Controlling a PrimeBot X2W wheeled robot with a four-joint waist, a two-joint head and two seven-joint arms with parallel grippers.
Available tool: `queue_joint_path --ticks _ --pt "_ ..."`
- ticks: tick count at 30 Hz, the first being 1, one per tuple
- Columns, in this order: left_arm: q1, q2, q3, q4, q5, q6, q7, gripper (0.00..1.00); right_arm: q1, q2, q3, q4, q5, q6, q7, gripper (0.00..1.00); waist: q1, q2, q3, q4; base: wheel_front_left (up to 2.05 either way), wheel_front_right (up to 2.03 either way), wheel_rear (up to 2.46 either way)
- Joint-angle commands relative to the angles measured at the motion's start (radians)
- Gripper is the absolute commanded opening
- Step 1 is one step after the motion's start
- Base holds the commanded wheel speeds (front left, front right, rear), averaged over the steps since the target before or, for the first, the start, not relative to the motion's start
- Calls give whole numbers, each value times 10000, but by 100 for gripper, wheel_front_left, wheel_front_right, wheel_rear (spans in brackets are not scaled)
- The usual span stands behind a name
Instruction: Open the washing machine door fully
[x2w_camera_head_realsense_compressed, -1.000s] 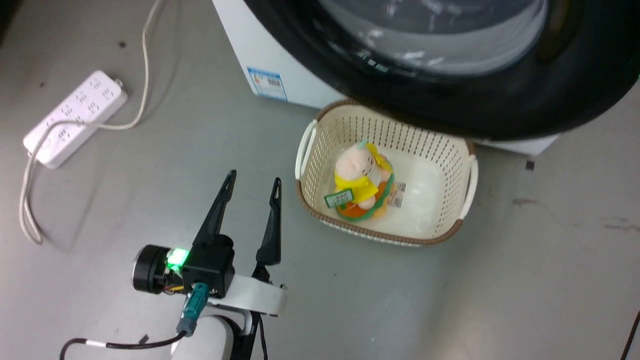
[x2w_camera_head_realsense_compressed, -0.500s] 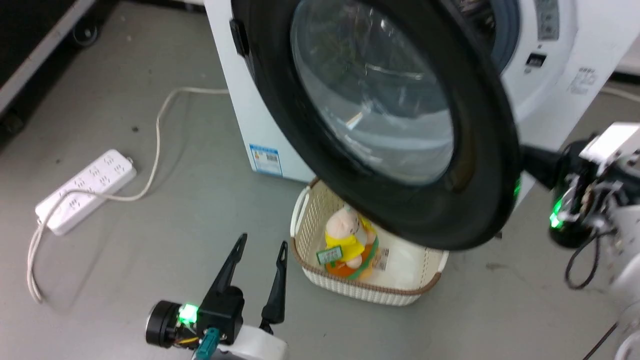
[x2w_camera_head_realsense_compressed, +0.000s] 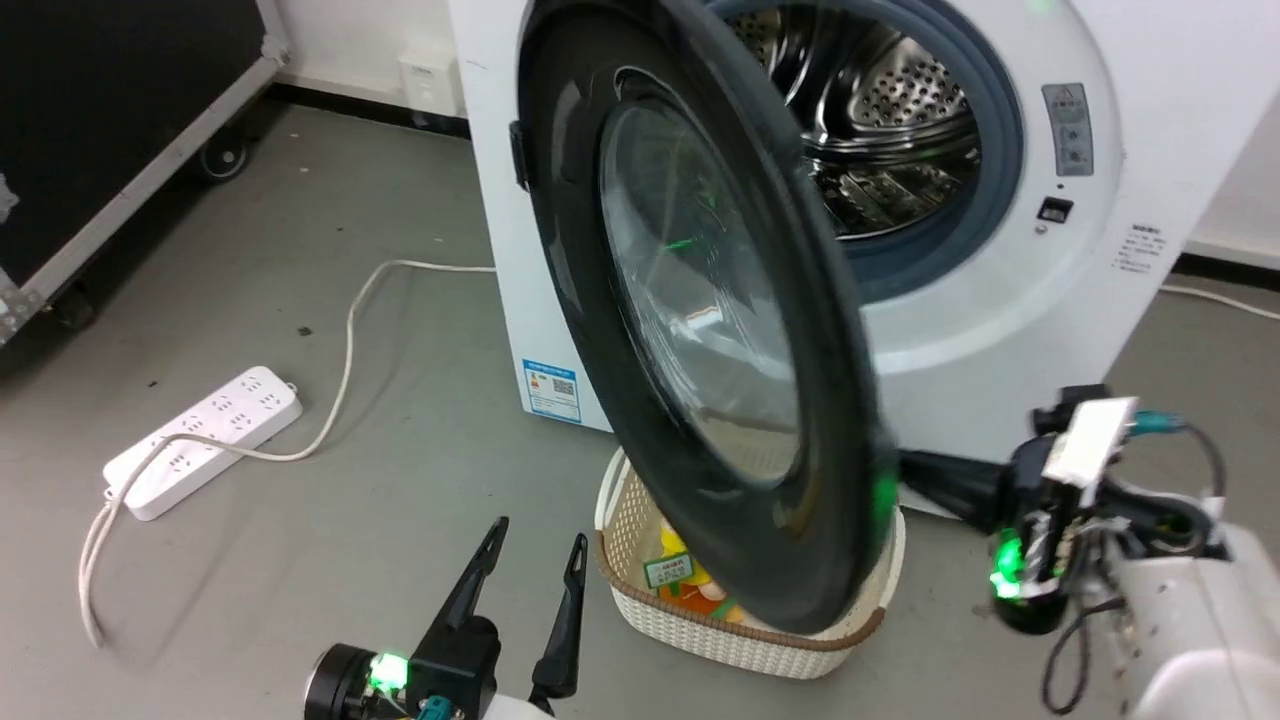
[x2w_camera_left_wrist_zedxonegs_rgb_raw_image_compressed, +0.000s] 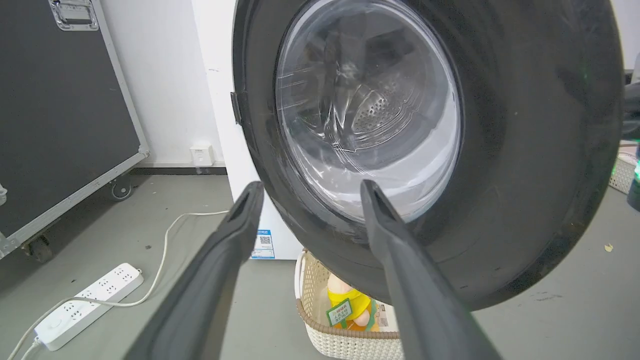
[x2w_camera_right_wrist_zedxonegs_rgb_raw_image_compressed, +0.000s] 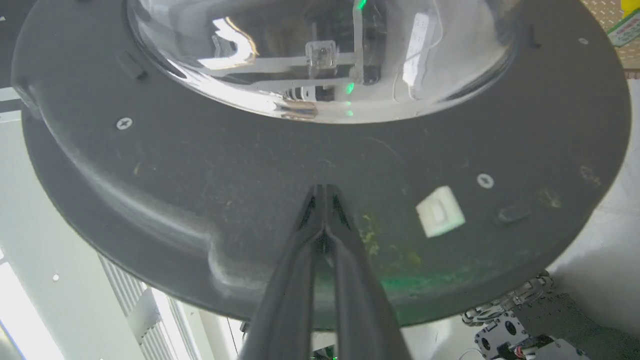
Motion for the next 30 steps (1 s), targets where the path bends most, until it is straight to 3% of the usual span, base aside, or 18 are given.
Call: queue_joint_path --ticks 1,2,3,5,6,7,8,10,11,17,18,19,25,30 --pt "142 50 20 33 -26 -37 -55 100 386 89 790 -176 766 12 -8 0 1 0 -56 62 0 0 0" --pt "142 50 20 33 -26 -37 -55 100 386 89 790 -176 766 12 -8 0 1 0 -56 62 0 0 0" --pt "197 56 9 49 -6 -55 -55 100 711 90 1746 -454 1542 12 -189 0 1 0 -77 104 0 0 0" --pt "226 55 -9 51 8 -62 -55 100 880 90 2212 -613 1922 12 -334 0 1 0 -79 124 0 0 0" --pt "272 54 -42 57 23 -78 -55 100 1193 91 3104 -932 2647 12 -677 0 1 0 -73 164 0 0 0" --pt "272 54 -42 57 23 -78 -55 100 1193 91 3104 -932 2647 12 -677 0 1 0 -73 164 0 0 0" --pt "305 54 -38 72 18 -80 -55 100 1451 91 3953 -1208 3345 12 -1056 0 1 0 -61 191 0 0 0" --pt "309 53 -36 79 15 -82 -55 100 1560 91 4355 -1353 3628 12 -1280 0 1 0 -47 213 0 0 0" --pt "298 52 -34 101 9 -84 -55 100 1738 92 5049 -1619 4123 12 -1734 0 1 0 -19 259 0 0 0" --pt "247 46 50 119 -35 -13 -55 100 1942 92 5910 -2112 4565 12 -2999 0 1 0 -27 226 0 0 0" --pt "246 46 91 115 -47 11 -55 100 1934 92 5901 -2158 4494 12 -3341 34 1 0 -43 171 0 0 0" --pt "236 45 180 109 -75 47 -55 100 1937 17 5835 -2274 4290 12 -3907 100 1 0 -98 43 0 0 0" --pt "221 40 433 15 -187 128 -55 100 2299 -782 5608 -3447 3411 12 -5267 100 1 0 -258 -330 0 0 0" --pt "235 38 758 -97 -273 190 -55 100 3193 -2068 5758 -5901 827 12 -7942 100 1 0 -321 -794 0 0 0"
